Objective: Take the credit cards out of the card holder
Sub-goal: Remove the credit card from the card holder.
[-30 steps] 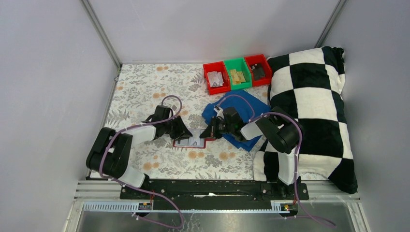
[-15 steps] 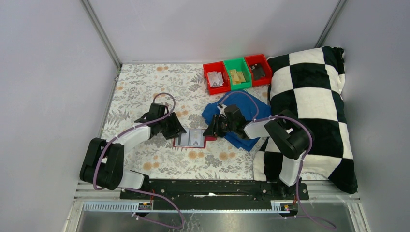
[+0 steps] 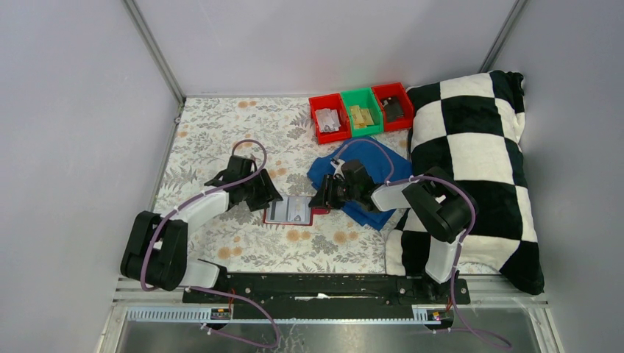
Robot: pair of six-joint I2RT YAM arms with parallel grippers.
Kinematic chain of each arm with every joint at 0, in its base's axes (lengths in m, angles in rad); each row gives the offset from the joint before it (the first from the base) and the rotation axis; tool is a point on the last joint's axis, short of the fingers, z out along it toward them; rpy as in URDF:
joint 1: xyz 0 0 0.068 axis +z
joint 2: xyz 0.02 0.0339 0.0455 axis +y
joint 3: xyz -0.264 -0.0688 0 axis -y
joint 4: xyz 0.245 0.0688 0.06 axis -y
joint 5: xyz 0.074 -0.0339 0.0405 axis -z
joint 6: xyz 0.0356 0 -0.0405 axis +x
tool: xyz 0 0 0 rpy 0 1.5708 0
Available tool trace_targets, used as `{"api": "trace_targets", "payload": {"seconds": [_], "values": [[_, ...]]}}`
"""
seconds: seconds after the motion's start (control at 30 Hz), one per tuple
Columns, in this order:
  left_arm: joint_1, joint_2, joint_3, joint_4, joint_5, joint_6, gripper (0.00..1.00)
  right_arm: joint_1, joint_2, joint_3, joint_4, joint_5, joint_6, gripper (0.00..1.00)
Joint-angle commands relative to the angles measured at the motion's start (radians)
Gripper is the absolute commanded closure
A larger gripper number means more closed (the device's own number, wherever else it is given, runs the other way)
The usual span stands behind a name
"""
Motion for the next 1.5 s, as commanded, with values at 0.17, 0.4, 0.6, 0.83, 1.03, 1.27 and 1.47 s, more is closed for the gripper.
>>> {"api": "trace_targets", "payload": {"seconds": [0.17, 0.4, 0.6, 0.83, 1.03, 1.27, 1.47], "values": [[0.005, -0.036, 0.005, -0.039, -0.096, 0.023, 0.41, -0.004, -0.006, 0.000, 0.000, 0.018, -0.016, 0.57], [0.005, 0.021, -0.017, 0.031, 0.030, 0.017, 0.43, -0.006, 0.004, 0.009, -0.002, 0.014, -0.015, 0.57], [0.003, 0.004, -0.020, 0.054, 0.075, 0.009, 0.44, -0.005, 0.013, 0.003, 0.013, 0.010, -0.004, 0.57], [0.005, -0.042, -0.027, 0.151, 0.278, -0.042, 0.45, -0.006, 0.030, -0.004, 0.041, -0.001, 0.016, 0.57], [0.002, -0.045, -0.061, 0.255, 0.360, -0.119, 0.45, -0.004, 0.033, -0.007, 0.055, -0.007, 0.029, 0.57], [-0.037, -0.022, -0.061, 0.329, 0.396, -0.162, 0.45, -0.005, 0.022, -0.017, 0.054, -0.002, 0.031, 0.57], [-0.069, 0.009, -0.045, 0.343, 0.390, -0.164, 0.45, -0.008, -0.023, -0.022, 0.006, 0.036, -0.002, 0.56]]}}
